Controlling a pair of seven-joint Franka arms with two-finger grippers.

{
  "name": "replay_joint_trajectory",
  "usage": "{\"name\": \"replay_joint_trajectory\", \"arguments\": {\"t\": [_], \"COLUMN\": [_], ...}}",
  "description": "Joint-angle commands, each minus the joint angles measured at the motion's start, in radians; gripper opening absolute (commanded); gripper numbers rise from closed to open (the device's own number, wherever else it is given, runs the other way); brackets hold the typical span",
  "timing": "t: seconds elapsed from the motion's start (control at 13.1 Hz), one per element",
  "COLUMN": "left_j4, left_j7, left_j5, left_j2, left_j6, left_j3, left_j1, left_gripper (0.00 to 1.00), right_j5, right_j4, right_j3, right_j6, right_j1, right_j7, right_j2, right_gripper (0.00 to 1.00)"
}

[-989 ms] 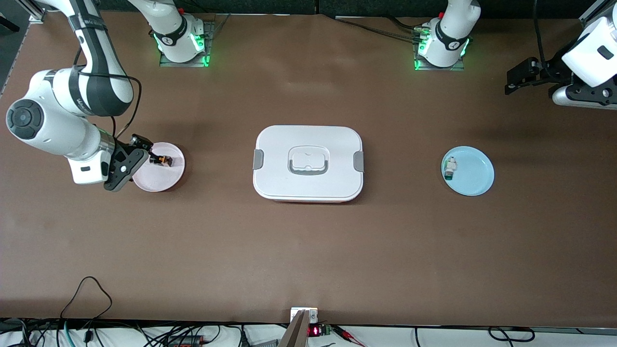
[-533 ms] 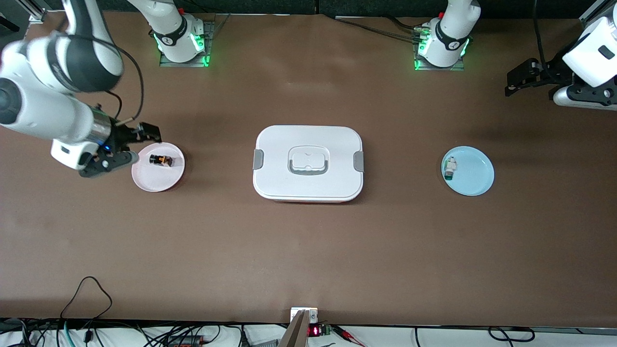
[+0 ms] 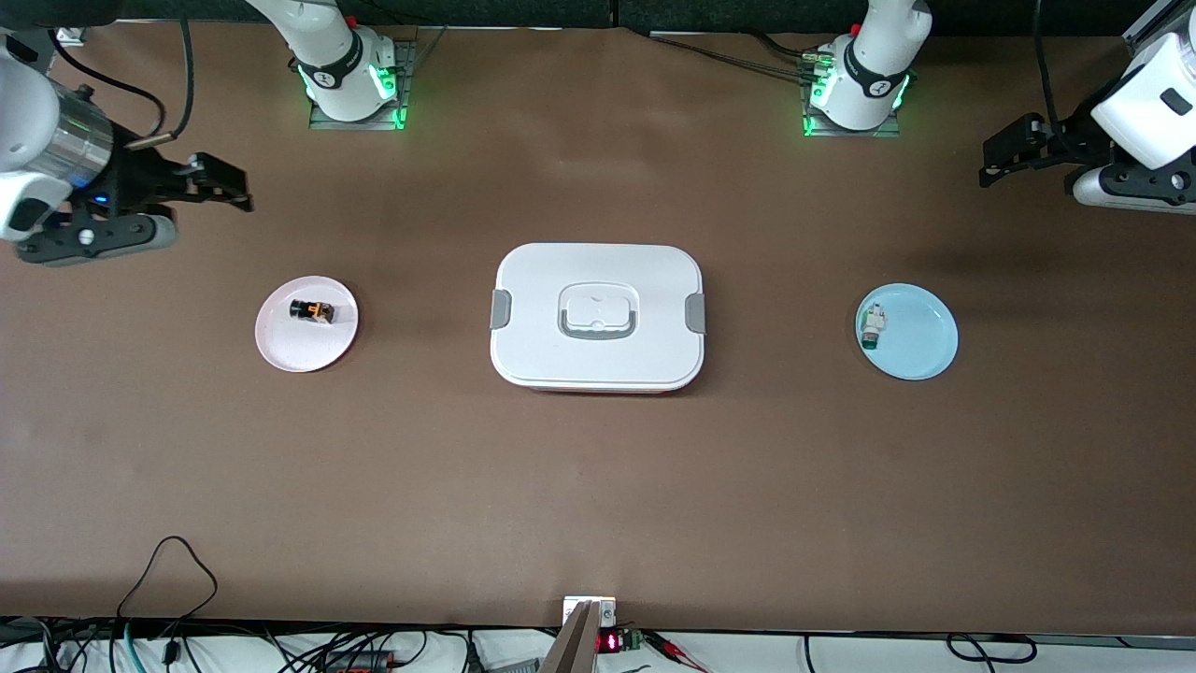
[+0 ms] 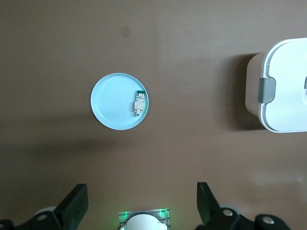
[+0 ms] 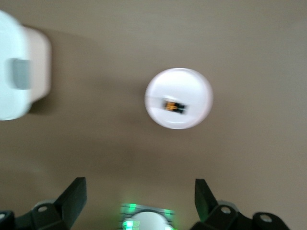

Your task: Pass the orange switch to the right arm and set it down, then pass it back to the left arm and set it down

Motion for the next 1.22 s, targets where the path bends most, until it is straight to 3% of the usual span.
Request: {"name": "replay_joint_trajectory", "arguments": {"t": [0.0,0.15,0.3,0.46,0.53,0.84,1.14], "left_j4": [-0.008,-0.007,-0.007,-0.007,-0.007,-0.007,-0.007], "left_j7": [0.007,0.007,0.007,0.007,0.007,0.007,0.007], "left_j5": [0.020,0.020,0.020,0.020,0.020,0.020,0.020], "left_j2": [-0.009,-0.007,-0.010,-0.010,-0.009,-0.009,-0.007], "left_j6": [0.013,0.012,0.006,0.006,0.006,0.006,0.007], "left_j3": [-0.003,-0.003,-0.006,-0.006,-0.006,-0.007,-0.006], "left_j1": [0.002,0.001,0.001,-0.001,-0.001,-0.002,-0.001], "left_gripper": [1.00,1.00,1.00,1.00,1.00,1.00,1.00], "right_j5": [-0.170,-0.142,0.044,0.076,0.073,0.065,0.065], "right_j4": [0.015,0.015,0.004,-0.038,-0.054,-0.086,-0.192], "right_j3": [-0.016,-0.050,-0.113,-0.229,-0.253,-0.241,-0.236], "right_j6": [0.066,0.082,0.123,0.162,0.162,0.165,0.238], "right_j1": [0.011,-0.021,-0.078,-0.006,0.008,0.011,0.013], "right_j7": [0.018,0.021,0.019,0.019,0.018,0.008,0.021], "right_j2": [0.019,0.021,0.028,0.024,0.015,0.001,-0.060], "right_gripper": [1.00,1.00,1.00,1.00,1.00,1.00,1.00]}}
